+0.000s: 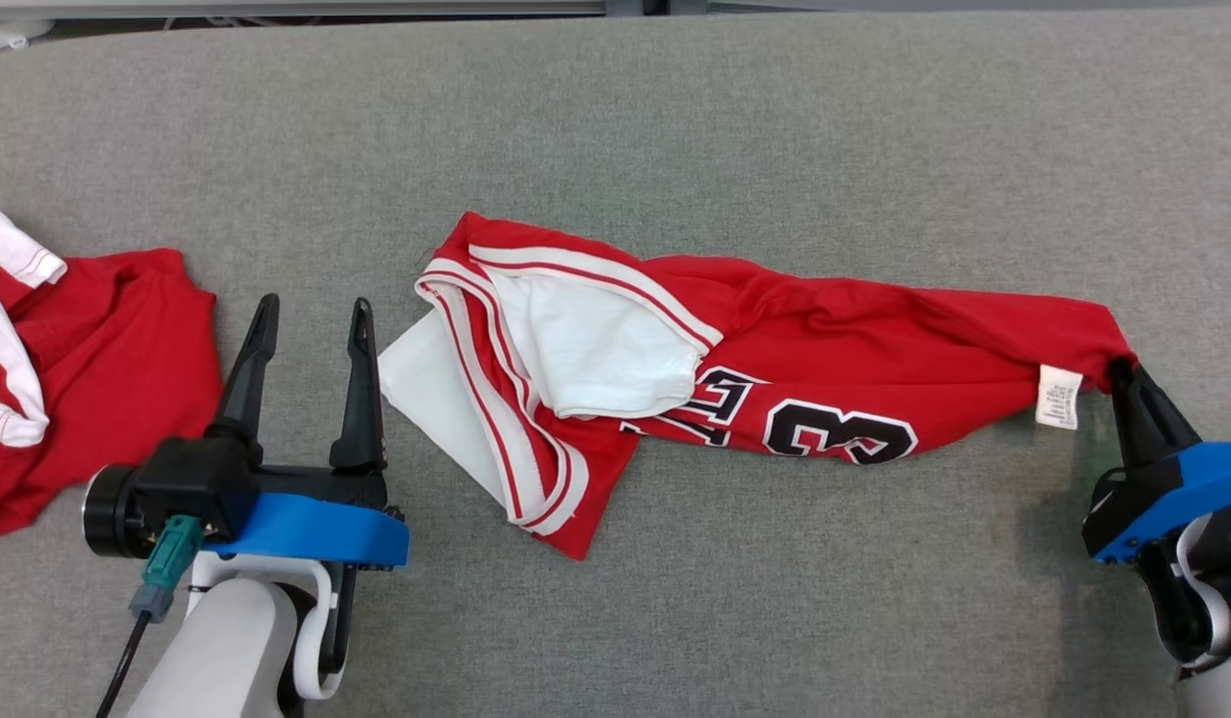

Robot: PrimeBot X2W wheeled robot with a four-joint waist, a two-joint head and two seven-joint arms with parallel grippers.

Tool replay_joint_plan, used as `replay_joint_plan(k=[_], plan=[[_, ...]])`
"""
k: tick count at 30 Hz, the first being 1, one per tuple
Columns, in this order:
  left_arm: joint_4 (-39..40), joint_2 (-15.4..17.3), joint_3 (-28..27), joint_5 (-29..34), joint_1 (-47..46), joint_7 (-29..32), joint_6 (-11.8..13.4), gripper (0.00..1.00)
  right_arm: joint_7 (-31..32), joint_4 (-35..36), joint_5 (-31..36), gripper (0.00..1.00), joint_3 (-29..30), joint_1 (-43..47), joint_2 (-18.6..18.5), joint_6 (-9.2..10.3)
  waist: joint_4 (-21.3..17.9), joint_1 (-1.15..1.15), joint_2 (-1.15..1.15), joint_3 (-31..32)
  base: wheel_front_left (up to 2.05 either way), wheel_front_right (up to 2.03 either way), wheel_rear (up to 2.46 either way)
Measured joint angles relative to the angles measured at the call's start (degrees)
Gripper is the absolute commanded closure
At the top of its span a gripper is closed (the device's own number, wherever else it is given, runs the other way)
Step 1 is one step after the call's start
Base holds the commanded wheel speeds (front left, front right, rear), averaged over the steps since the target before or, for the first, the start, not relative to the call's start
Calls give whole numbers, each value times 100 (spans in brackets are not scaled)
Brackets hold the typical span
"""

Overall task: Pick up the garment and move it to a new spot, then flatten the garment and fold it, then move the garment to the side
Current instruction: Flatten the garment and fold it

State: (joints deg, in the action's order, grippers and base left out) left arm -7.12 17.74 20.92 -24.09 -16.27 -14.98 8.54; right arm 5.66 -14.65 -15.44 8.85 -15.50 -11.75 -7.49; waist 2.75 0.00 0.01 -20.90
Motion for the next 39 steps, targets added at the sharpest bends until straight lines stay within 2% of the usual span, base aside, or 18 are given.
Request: replay_joint_plan(k=[1,3,9,15,21,26,39], plan=[[-11,-18,8,12,-31,0,-4,0,-30,-145,-65,100,7,-96,-3,0,20,0,0,-44,0,0,0],[-32,-47,9,42,-82,0,-36,0,-196,-353,-142,2,29,-246,-3,0,58,0,0,-111,0,0,0],[-119,-77,-76,86,-104,0,-63,0,-999,-459,-155,0,147,-339,-94,0,-4,0,0,-107,0,0,0],[-178,-51,-186,92,40,-1,-67,0,-1697,250,363,0,309,8,-7,0,-157,0,0,97,0,0,0],[-227,16,-212,93,307,0,-44,0,-1630,1270,860,0,172,688,360,0,-238,-1,-1,476,0,0,0],[-179,57,-200,85,594,53,46,0,-1359,1790,909,0,-4,1218,608,0,-278,-2,-1,790,0,0,0],[22,114,-141,30,844,211,133,0,-1076,2157,804,0,-119,1522,747,0,-288,-1,-1,1027,0,0,0]])
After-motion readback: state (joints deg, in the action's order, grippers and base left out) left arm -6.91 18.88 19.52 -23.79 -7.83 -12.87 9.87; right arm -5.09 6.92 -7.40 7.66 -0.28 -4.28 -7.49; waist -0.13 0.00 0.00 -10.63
